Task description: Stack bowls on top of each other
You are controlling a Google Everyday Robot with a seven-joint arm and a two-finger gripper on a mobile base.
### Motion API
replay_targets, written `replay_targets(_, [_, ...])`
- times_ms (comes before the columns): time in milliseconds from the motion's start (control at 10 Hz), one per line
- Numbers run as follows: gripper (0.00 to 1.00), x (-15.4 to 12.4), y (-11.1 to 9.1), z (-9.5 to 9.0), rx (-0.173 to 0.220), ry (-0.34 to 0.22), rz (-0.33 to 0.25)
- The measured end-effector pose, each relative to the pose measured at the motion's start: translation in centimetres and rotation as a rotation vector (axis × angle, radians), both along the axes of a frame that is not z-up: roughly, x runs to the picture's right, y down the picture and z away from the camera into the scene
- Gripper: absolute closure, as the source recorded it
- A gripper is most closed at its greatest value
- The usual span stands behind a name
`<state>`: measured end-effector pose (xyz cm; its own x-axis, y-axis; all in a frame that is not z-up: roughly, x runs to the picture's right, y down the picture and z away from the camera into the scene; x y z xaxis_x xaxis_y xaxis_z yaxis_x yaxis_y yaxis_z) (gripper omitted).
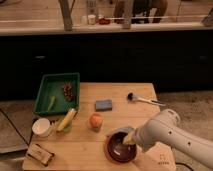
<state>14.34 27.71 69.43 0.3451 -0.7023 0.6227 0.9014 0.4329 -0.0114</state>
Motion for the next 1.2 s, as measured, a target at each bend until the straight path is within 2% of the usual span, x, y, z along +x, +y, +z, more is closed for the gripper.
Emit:
replay_targets(200, [0.20, 0.2, -0.2, 0.0, 0.003, 0.007, 0.002])
replay_targets(700, [0.20, 1.6, -1.2, 0.2, -0.009, 0.025, 0.071])
replay_targets(1200, [0.20, 1.6, -1.2, 0.2, -0.009, 0.024, 0.069])
